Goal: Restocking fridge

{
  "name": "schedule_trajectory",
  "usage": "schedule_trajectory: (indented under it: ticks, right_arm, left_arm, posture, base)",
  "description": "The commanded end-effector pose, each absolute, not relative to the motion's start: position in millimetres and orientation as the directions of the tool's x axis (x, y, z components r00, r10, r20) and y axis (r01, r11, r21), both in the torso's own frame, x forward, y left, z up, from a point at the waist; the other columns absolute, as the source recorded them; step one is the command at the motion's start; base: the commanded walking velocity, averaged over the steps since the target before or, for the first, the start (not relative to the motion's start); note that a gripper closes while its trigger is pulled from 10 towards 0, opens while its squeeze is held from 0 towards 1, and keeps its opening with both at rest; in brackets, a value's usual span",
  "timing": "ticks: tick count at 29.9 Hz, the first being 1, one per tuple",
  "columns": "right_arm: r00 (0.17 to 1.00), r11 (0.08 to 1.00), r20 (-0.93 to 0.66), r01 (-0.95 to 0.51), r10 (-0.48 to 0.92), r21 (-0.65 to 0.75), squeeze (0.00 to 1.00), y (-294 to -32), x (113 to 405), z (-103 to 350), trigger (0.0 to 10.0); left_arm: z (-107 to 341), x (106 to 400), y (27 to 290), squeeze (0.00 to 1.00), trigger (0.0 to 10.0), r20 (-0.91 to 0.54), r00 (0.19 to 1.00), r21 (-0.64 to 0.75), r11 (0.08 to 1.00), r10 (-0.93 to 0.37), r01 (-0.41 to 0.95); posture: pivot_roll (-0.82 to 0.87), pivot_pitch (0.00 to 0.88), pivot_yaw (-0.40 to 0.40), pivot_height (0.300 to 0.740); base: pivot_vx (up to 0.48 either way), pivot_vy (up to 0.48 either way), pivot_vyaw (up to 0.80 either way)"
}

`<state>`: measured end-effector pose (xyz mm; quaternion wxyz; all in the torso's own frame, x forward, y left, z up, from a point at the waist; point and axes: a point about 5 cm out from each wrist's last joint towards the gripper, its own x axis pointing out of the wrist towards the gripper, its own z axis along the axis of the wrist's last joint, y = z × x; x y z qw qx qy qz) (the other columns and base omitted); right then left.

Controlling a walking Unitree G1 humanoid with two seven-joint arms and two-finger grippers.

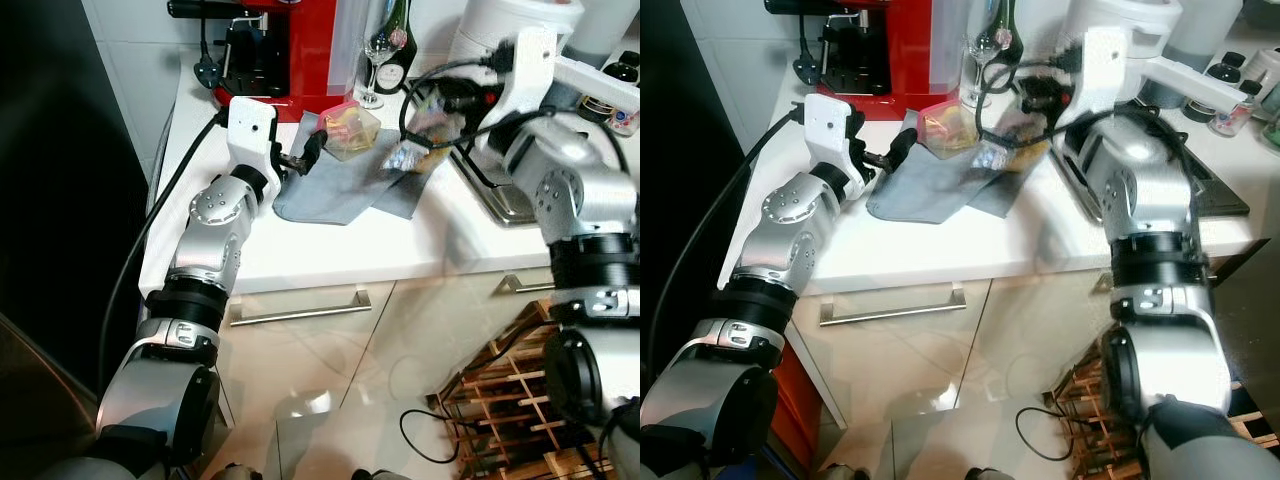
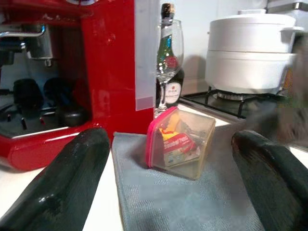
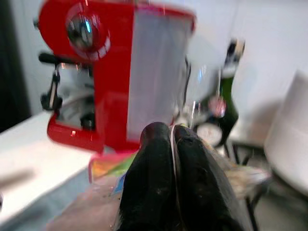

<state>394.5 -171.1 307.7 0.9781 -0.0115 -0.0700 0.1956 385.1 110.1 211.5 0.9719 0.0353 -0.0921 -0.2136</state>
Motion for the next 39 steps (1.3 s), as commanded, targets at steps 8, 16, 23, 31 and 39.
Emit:
schedule_trajectory:
  ticks: [8,16,23,31,39]
  right_arm:
    - [0.932,0.957,0.29,-0.261,0.217,0.123,0.24,-185.7,401.5,347.6,0.0]
    - [0.95,0.929,0.27,-0.233,0.154,0.288,0.24,-180.2,409.2,340.2,0.0]
    - [0.952,0.881,0.272,-0.248,0.144,0.404,0.24,-174.3,411.6,347.1,0.0]
    - [0.944,0.788,0.293,-0.294,0.152,0.54,0.24,-154.3,411.8,361.6,0.0]
    - [0.939,0.71,0.277,-0.336,0.203,0.619,0.24,-136.8,409.2,365.3,0.0]
  left_arm:
    - [223.0,368.9,90.6,0.0,10.0,0.282,0.815,0.061,0.857,-0.506,0.512]
    - [233.4,342.3,65.1,0.0,10.0,0.45,0.73,0.246,0.857,-0.514,0.453]
    - [240.4,331.5,49.2,0.0,10.0,0.515,0.673,0.262,0.845,-0.531,0.467]
    - [234.4,328.7,26.6,0.0,10.0,0.545,0.68,0.143,0.854,-0.49,0.5]
    - [236.5,333.6,18.8,0.0,10.0,0.562,0.667,0.173,0.858,-0.49,0.484]
  posture:
    - [-0.09,0.0,-0.078,0.74]
    - [-0.08,0.0,-0.076,0.74]
    - [-0.09,0.0,-0.073,0.74]
    - [-0.11,0.0,-0.074,0.74]
    - [-0.13,0.0,-0.09,0.74]
  base:
    - [0.0,0.0,0.0]
    - [0.0,0.0,0.0]
    - [0.0,0.0,0.0]
    - [0.0,0.0,0.0]
    - [0.0,0.0,0.0]
